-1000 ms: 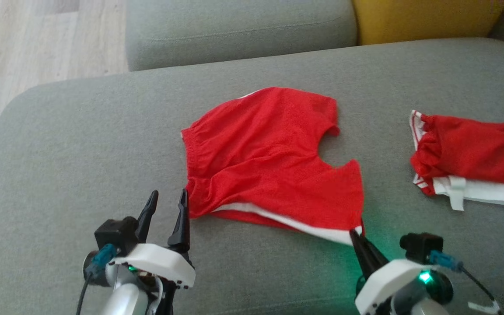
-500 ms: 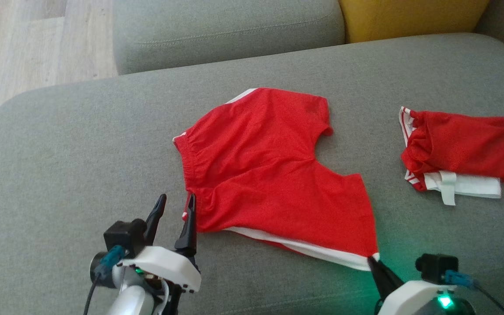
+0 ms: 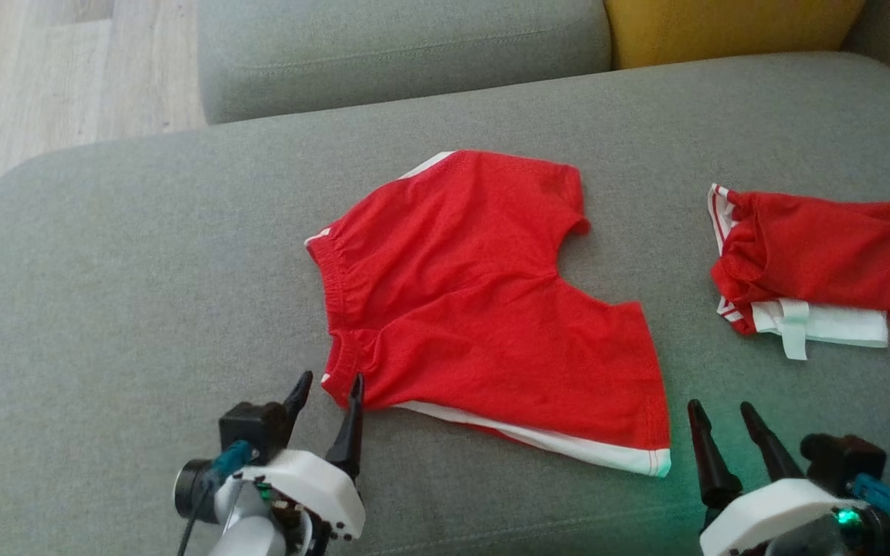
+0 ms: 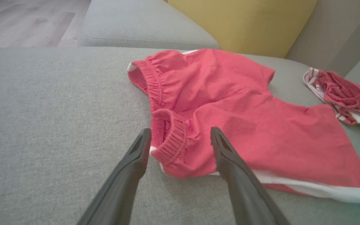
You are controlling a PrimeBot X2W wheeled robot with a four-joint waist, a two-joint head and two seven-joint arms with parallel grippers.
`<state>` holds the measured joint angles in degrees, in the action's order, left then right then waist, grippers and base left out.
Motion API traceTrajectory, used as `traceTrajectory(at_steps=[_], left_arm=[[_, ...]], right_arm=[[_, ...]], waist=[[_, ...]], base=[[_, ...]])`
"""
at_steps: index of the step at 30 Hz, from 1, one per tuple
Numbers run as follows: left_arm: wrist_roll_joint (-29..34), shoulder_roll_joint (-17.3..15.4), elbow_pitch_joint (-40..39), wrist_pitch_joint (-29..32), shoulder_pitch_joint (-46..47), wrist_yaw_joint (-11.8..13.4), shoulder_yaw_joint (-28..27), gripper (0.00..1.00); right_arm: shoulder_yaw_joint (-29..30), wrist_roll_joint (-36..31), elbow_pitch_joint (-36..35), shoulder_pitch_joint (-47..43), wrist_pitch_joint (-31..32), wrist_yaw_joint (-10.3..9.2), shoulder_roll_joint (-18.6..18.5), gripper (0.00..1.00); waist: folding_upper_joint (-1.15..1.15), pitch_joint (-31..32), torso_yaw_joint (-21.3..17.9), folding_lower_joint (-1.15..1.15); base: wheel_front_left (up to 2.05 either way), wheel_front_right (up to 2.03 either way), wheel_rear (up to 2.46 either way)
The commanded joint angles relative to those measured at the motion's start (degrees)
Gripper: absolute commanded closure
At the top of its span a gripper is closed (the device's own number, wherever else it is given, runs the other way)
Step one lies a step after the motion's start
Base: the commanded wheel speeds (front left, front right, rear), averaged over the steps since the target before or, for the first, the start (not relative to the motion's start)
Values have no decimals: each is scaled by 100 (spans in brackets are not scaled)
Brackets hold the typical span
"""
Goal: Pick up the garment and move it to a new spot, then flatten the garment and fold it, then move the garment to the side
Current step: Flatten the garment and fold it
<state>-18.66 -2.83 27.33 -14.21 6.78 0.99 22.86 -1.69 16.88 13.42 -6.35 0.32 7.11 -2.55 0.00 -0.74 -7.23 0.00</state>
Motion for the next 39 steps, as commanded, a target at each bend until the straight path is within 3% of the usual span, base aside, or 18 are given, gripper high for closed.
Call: traceTrajectory(at_steps=[1,8,17,23,24,26,39], left_arm=[[102,-73,-26,18,387,31,-125,0],[324,-277,551,527,756,129,30,0],[449,-413,919,683,1039,356,40,0],[445,-419,1161,827,1169,333,113,0],[429,-410,1198,855,1181,306,129,15],[397,-389,1251,870,1197,255,158,100],[185,-242,934,483,1244,178,197,100]], right_arm=[[-109,-37,-202,230,-131,37,-33,0],[-93,-10,-165,337,-284,37,-33,0],[-150,-17,-102,428,-339,37,-33,0],[-204,-44,-85,442,-275,37,-33,0],[-216,-53,-84,441,-252,37,-33,0],[-245,-55,-73,432,-189,37,-33,0],[-665,291,315,271,612,37,-32,0]], waist=[[0,-32,-20,0],[0,-177,-97,0],[0,-287,-199,0],[0,-341,-259,0],[0,-348,-266,0],[0,-352,-275,0],[0,-331,-157,0]], base=[[0,0,0],[0,0,0],[0,0,0],[0,0,0],[0,0,0],[0,0,0],[0,0,0]])
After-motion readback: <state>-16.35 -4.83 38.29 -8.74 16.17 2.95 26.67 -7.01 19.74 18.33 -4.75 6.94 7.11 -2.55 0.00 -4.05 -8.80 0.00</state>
